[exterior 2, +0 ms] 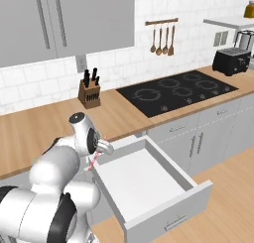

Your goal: Take a straw from the drawer in front and place it inside the glass cup on the dining counter.

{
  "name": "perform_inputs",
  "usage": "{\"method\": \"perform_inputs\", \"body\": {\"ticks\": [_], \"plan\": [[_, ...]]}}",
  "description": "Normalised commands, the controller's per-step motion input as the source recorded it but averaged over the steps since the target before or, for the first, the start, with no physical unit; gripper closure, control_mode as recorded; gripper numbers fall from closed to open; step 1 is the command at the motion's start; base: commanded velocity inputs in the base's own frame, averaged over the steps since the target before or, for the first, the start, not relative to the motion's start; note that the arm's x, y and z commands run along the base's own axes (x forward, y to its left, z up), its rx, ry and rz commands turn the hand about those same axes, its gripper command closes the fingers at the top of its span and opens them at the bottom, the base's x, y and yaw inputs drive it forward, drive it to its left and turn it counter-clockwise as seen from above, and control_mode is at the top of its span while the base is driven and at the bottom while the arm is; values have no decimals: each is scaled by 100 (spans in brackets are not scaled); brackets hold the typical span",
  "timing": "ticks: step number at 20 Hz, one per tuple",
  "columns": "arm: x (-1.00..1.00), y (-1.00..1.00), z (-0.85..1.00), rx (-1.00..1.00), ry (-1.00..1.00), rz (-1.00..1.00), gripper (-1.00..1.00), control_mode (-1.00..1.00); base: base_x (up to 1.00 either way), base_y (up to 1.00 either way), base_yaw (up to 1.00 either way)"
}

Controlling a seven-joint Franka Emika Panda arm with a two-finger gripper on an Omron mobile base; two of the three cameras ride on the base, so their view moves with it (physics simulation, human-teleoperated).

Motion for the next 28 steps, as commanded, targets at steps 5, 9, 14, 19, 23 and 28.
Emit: {"method": "perform_inputs", "body": {"ticks": [5, 9, 14, 19, 23, 28], "plan": [[-4, 9, -43, 9, -18, 0, 100, -100, 0, 0, 0], [-33, 1, -5, 30, -30, -4, 100, -100, 0, 0, 0], [-20, 6, -1, 29, -23, -9, 100, -100, 0, 0, 0], [0, 32, -22, 4, -7, -14, 100, -100, 0, 0, 0], [0, 53, -29, 0, -4, -14, 100, -100, 0, 0, 0], [0, 12, -7, 0, -1, -3, 100, 100, -17, 43, -15]]}}
